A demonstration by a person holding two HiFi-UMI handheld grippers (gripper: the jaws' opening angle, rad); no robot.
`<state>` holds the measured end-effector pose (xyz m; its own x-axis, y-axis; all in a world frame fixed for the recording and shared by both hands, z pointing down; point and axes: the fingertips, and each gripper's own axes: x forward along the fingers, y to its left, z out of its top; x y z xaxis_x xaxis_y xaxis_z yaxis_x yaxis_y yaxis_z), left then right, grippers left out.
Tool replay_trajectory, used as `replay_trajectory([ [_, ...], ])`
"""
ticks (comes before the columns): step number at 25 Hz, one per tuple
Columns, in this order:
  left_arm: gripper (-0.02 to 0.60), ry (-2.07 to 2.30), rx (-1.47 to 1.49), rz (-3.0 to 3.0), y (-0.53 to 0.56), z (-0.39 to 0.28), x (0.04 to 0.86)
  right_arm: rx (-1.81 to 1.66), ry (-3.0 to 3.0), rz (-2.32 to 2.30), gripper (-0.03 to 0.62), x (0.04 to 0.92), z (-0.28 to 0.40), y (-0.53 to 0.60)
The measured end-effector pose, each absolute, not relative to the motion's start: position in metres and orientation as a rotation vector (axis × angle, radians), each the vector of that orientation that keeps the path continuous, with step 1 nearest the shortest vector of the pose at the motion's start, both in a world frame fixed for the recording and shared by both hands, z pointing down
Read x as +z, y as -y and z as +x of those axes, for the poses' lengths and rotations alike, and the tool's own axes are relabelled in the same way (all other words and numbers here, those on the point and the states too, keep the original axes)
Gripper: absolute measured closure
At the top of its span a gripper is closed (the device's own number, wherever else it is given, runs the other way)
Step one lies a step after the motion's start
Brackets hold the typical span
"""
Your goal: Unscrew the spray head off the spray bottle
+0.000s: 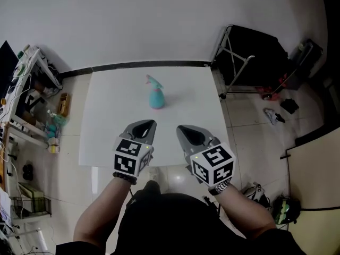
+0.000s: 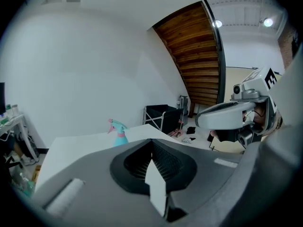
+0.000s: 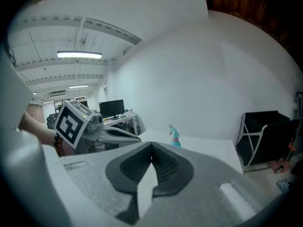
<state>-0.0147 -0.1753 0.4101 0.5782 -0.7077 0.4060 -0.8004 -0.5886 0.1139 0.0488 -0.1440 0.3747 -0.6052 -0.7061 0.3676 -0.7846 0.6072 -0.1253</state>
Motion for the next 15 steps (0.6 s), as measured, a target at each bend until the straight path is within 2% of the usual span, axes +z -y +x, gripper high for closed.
replay_trajectory([
  [7, 0.501, 1.171, 0.485, 2.515, 0.216, -0.019, 0.426, 0.425, 2.496, 1.240, 0.603, 0.384, 0.043, 0.181],
  [15, 0.378, 1.162, 0.530, 2.501, 0.266, -0.025, 0.461, 0.460, 2.419, 1.255, 0.603, 0.397, 0.040, 0.210],
])
